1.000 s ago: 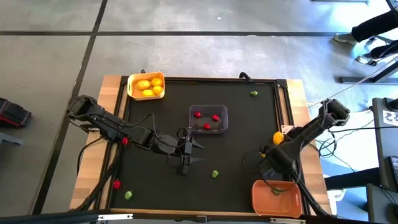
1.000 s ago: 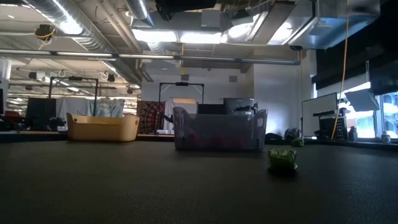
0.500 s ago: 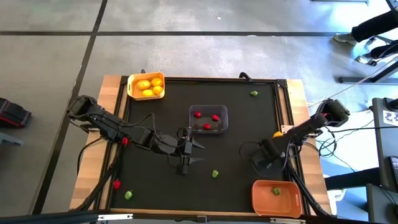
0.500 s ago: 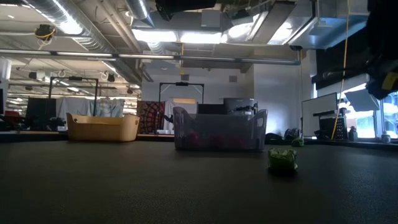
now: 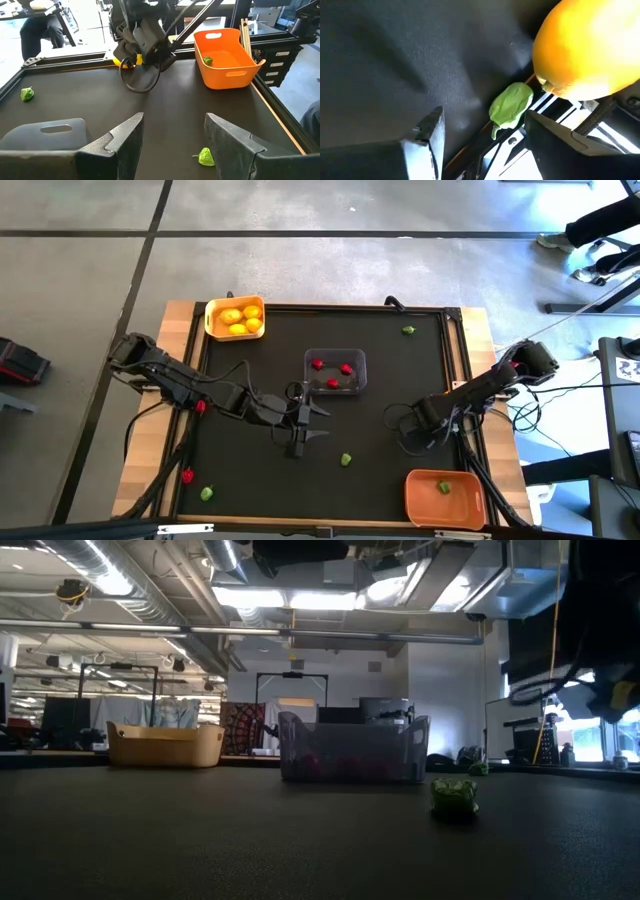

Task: Sort produce into baskets
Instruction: Put the green bell pepper into the orange bin

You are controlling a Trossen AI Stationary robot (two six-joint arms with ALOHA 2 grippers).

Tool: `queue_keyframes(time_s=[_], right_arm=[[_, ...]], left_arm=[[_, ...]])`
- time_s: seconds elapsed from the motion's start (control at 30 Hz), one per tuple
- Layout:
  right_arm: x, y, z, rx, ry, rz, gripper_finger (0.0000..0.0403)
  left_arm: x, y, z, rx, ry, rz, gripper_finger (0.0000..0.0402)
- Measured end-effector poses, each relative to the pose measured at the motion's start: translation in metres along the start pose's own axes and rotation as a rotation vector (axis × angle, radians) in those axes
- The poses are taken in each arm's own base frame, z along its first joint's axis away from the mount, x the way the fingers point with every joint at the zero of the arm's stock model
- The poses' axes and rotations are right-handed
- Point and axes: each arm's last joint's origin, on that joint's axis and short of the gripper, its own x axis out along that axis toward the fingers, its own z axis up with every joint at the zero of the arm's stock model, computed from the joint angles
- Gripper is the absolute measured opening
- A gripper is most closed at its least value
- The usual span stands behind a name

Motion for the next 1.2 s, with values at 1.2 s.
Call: queue_keyframes(time_s=[1.2], right_arm=[[0.05,0.02,0.035,-0.383,0.244,-0.31,0.0196]], left_arm=[[-0.001,-0.003,0.0,-0.001,-0.001,-0.01,0.0205]])
